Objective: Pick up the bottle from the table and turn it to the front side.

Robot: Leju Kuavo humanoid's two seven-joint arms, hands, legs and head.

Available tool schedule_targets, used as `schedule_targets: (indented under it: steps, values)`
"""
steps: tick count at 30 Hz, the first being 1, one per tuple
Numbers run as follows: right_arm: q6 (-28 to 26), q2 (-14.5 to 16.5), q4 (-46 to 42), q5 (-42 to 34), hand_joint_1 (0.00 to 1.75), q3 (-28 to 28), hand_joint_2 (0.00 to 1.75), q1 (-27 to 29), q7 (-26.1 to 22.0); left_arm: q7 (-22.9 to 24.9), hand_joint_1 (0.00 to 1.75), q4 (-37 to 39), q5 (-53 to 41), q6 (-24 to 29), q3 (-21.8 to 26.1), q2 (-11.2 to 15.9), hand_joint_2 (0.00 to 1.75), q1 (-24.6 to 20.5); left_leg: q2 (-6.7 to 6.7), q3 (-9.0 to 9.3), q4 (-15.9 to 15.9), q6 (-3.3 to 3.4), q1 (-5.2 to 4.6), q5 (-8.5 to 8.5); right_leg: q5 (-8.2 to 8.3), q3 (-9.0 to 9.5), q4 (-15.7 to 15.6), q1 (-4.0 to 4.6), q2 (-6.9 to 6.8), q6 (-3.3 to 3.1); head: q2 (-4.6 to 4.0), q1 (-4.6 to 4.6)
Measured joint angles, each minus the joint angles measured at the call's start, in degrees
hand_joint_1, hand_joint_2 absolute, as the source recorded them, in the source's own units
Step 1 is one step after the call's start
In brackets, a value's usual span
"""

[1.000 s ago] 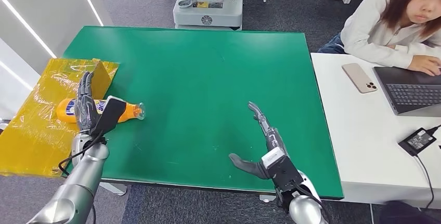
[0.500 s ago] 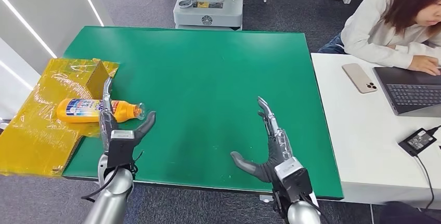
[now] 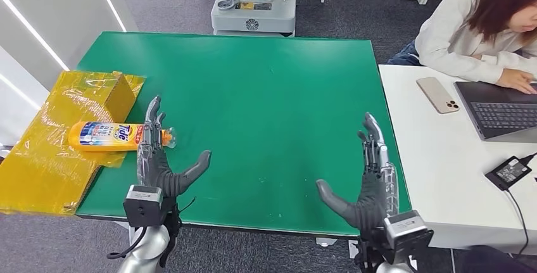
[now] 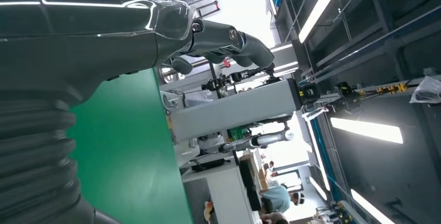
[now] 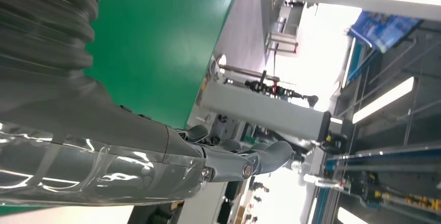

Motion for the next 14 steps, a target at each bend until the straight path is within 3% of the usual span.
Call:
schedule_targets:
  steps: [14]
  values:
    - [-0.88, 0.76, -5.11, 0.98, 0.00, -4.91, 1.75, 5.99, -0.77, 0.88, 0.00, -1.52, 0.35, -1.35, -1.74, 0.01, 1.75, 0.98, 0.01, 0.01, -0.01, 0.01, 0.00, 0.00, 0.00, 0.01, 0.00, 0.00, 0.00, 0.01, 0.00, -0.01]
